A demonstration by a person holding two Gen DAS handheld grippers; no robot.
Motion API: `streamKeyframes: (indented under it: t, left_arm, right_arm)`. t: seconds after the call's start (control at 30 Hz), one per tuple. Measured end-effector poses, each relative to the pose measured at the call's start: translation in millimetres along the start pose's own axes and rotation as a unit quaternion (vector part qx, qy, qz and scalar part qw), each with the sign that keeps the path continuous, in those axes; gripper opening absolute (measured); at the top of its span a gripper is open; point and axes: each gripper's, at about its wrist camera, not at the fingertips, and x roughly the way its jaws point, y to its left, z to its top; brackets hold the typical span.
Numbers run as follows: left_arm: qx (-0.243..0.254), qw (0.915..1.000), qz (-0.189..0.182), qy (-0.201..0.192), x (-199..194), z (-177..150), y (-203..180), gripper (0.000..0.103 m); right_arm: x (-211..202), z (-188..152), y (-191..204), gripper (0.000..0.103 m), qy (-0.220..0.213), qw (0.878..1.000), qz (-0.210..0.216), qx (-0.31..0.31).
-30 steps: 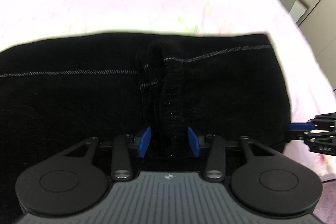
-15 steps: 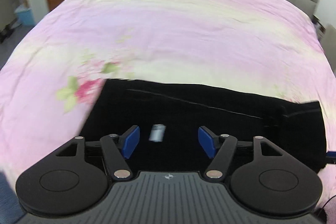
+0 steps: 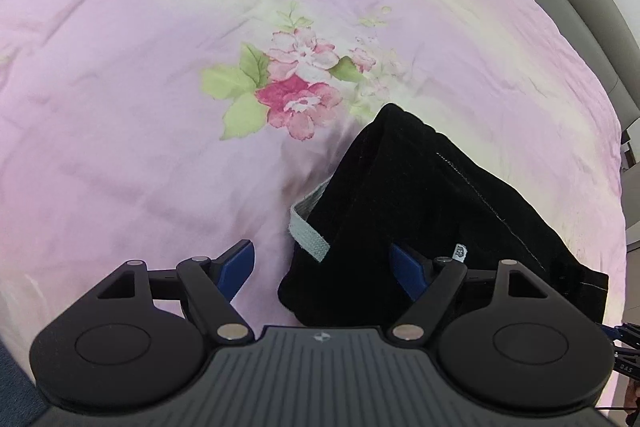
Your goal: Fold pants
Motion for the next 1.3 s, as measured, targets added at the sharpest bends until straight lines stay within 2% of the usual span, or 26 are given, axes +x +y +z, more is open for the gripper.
streamKeyframes:
  t: [0.17, 0.4, 0.5, 0.6, 0.63, 0.73, 0.8, 0.87, 0.97, 1.1, 1.13, 1.3]
  left_arm:
    - [-0.023, 0.9970, -0.056, 0.048, 35, 14, 19, 0.094]
    - [0.008, 0.9911, -0.065, 0.116, 72, 26, 19, 0.092]
    - [0.006, 0.9881, -0.067, 0.139, 80, 31, 20, 0.087]
    - [0.003, 0.9865, -0.071, 0.147, 83, 32, 15, 0.068]
    - [0.000, 0.9871, -0.063, 0.148, 85, 32, 11, 0.068]
    - [0.019, 0.9899, -0.038, 0.135, 80, 28, -1, 0.063]
    - [0.029, 0.9916, -0.025, 0.123, 70, 26, -8, 0.053]
    - [0.043, 0.9936, -0.021, 0.103, 54, 25, -17, 0.036]
    - [0.046, 0.9956, -0.026, 0.077, 26, 26, -31, 0.022]
    - [0.059, 0.9969, -0.031, 0.041, -12, 29, -65, 0.016]
    - [0.062, 0.9970, -0.033, 0.033, -21, 30, -77, 0.015]
    - [0.098, 0.9948, -0.028, 0.004, -63, 23, -149, 0.013]
  right_arm:
    - [27, 32, 0, 0.028, 0.037, 0.999, -0.008, 0.014]
    - [62, 43, -4, 0.021, 0.086, 0.996, 0.004, 0.027]
    - [82, 42, -15, 0.018, 0.100, 0.994, 0.014, 0.043]
    - [90, 44, -22, 0.018, 0.108, 0.992, 0.023, 0.062]
    - [92, 44, -23, 0.018, 0.108, 0.992, 0.024, 0.066]
    - [89, 41, -24, 0.017, 0.103, 0.992, 0.025, 0.065]
    - [87, 39, -25, 0.017, 0.097, 0.992, 0.027, 0.071]
    - [84, 37, -26, 0.017, 0.090, 0.993, 0.029, 0.075]
    - [77, 35, -24, 0.017, 0.082, 0.994, 0.028, 0.074]
    - [58, 28, -23, 0.020, 0.065, 0.995, 0.024, 0.068]
    - [52, 27, -22, 0.024, 0.061, 0.996, 0.021, 0.066]
    - [25, 9, -7, 0.028, 0.036, 0.997, 0.022, 0.059]
